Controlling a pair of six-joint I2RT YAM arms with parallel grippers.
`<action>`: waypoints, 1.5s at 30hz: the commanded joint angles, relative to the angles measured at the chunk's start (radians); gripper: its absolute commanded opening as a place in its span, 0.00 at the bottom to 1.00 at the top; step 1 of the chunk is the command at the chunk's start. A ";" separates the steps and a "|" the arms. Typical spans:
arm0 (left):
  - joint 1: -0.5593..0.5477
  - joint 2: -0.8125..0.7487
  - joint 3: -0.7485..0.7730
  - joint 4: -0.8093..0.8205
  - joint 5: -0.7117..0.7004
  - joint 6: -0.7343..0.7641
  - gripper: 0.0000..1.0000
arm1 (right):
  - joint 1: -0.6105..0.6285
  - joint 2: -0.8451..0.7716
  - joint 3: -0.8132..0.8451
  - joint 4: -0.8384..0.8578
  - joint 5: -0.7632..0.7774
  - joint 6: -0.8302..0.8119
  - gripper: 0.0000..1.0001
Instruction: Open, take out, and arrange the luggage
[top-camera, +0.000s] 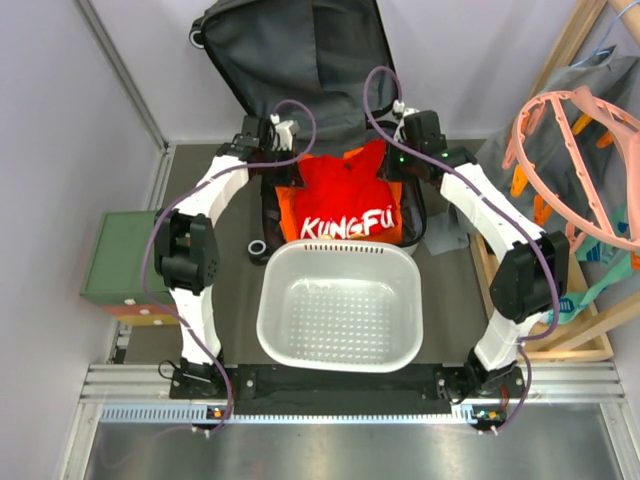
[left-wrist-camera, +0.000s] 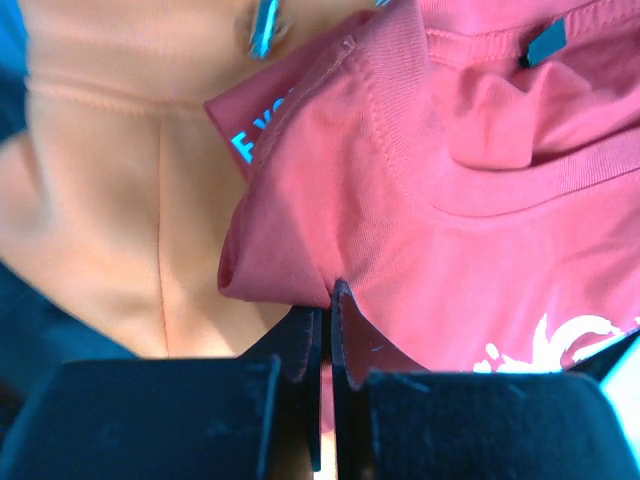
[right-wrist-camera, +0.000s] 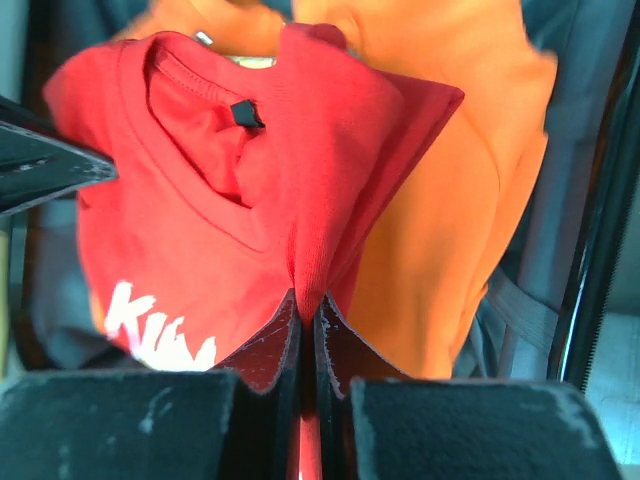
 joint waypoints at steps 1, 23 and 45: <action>0.011 -0.102 0.100 -0.021 0.033 0.032 0.00 | 0.008 -0.065 0.086 0.001 -0.013 -0.026 0.00; 0.031 -0.386 0.167 -0.222 0.070 0.159 0.00 | 0.205 -0.255 0.195 -0.118 0.066 -0.010 0.00; -0.197 -0.706 -0.693 -0.230 0.046 0.354 0.00 | 0.472 -0.612 -0.601 -0.111 0.144 0.284 0.00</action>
